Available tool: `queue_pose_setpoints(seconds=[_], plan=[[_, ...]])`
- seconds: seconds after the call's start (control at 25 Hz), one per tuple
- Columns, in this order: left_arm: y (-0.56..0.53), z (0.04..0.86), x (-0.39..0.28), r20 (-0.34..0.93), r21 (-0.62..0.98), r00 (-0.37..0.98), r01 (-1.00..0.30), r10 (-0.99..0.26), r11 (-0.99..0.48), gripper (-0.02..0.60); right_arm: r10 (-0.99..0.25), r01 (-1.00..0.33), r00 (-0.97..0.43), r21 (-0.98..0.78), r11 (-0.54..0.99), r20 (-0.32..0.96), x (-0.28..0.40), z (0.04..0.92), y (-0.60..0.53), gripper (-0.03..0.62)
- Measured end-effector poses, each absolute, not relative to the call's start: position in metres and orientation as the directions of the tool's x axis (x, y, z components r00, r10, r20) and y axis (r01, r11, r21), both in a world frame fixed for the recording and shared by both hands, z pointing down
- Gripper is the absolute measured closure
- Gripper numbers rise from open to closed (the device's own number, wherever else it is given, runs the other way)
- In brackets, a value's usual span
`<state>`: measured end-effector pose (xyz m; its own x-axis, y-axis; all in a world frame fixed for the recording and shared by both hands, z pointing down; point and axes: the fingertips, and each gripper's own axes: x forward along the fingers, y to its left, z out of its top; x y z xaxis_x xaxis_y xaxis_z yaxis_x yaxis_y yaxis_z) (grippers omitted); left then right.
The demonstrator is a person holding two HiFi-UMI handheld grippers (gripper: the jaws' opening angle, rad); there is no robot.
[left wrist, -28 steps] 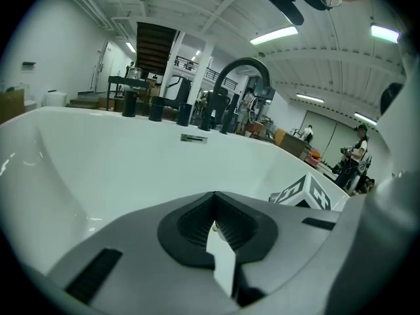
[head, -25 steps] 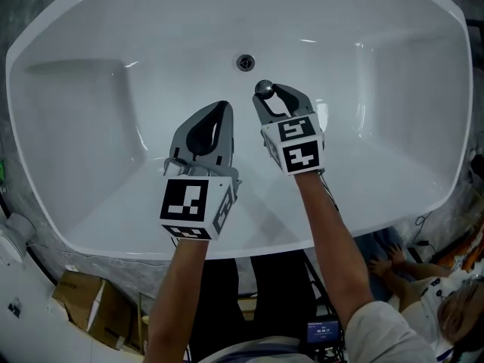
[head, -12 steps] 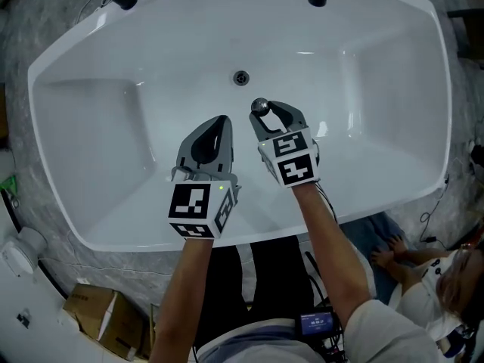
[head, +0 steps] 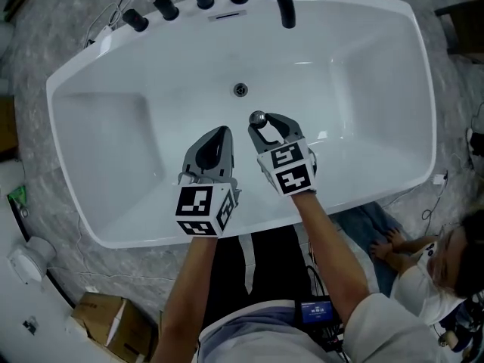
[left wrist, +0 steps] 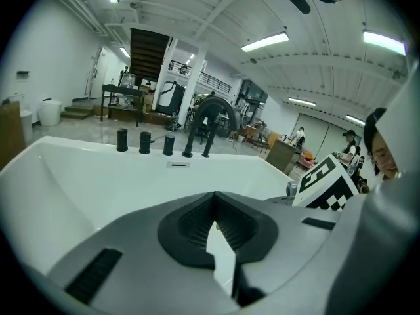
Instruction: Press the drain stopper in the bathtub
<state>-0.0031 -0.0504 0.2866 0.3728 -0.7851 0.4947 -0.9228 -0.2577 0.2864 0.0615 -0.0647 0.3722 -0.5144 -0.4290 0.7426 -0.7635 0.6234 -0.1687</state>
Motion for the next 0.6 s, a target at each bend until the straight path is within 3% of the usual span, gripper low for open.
queue_pose_setpoints(seconds=[0.6], plan=[[-0.018, 0.202, 0.003, 0.452, 0.294, 0.411, -0.907, -0.792, -0.303, 0.575, -0.477, -0.751, -0.554, -0.163, 0.64, 0.682, 0.064, 0.259, -0.014, 0.408]])
